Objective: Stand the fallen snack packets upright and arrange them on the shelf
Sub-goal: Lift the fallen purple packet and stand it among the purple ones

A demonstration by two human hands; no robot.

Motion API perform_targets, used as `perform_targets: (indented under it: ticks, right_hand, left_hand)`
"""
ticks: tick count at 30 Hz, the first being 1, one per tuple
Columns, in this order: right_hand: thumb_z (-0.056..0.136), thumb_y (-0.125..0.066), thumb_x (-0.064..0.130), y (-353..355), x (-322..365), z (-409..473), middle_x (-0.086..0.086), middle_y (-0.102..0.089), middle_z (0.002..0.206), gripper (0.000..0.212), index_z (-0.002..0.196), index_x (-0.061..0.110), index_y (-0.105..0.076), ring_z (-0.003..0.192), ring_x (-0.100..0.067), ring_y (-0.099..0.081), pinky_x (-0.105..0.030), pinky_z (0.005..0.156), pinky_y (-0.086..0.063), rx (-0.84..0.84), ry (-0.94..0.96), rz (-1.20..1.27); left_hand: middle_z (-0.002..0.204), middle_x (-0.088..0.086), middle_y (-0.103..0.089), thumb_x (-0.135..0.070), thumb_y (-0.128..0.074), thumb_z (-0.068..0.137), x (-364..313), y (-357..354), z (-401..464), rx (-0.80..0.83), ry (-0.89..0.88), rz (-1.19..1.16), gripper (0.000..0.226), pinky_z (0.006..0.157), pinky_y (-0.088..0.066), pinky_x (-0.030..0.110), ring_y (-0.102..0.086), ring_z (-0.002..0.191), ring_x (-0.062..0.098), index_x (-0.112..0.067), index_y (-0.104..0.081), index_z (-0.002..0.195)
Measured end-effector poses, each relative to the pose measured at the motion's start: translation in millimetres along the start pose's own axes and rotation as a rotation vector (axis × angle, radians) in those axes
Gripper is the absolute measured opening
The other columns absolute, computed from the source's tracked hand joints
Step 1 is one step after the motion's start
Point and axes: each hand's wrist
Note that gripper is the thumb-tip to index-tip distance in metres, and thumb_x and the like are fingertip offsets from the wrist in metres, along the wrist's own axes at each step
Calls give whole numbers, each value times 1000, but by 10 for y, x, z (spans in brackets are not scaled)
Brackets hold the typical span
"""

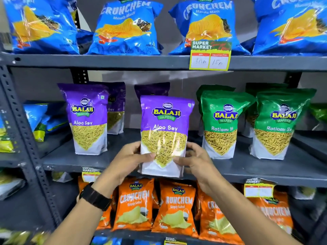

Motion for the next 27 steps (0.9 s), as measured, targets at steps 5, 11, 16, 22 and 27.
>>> perform_targets:
  ticks: [5, 11, 16, 22, 27]
  right_hand:
    - [77, -77, -12, 85, -38, -261, 2, -80, 101, 55, 115, 26, -66, 100, -17, -75, -26, 80, -62, 47, 137, -84]
    - [74, -82, -8, 170, -110, -399, 7, -78, 111, 60, 120, 28, -66, 106, -14, -73, -31, 90, -58, 54, 217, -142]
    - [75, -81, -9, -58, 83, 263, 3, -78, 114, 60, 120, 27, -66, 108, -15, -72, -29, 89, -59, 59, 274, -154]
    - [71, -74, -24, -137, 98, 789, -3, -77, 102, 60, 107, 23, -64, 90, -16, -72, -22, 71, -59, 8, 208, -97]
    - [69, -70, -28, -590, -386, 1445, 5, -72, 99, 65, 117, 15, -58, 93, -17, -69, -20, 70, -56, -59, 181, -123]
  left_hand:
    - [111, -1, -85, -7, -86, 78, 30, -96, -403, -43, -155, -5, 42, 84, -63, 25, -80, 104, 16, -18, -75, 117]
    - [117, 1, -83, -15, -83, 75, 69, -177, -655, -87, -262, 31, 49, 89, -60, 21, -78, 110, 15, -14, -74, 123]
    - [115, 0, -84, -1, -84, 82, -57, 131, -3, -118, -290, 32, 43, 88, -60, 21, -78, 107, 13, -17, -75, 121]
    - [105, -10, -85, 6, -80, 85, -4, 139, 562, -110, -270, 40, 42, 86, -60, 21, -78, 100, 5, -26, -75, 112]
    - [97, -20, -83, 11, -77, 85, 495, 439, 1050, -193, -198, 30, 51, 82, -58, 15, -75, 94, -1, -33, -71, 110]
Point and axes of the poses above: each hand's wrist, its own z-axis towards the middle knuckle, its own y-axis out of the back of the hand, x = y × z
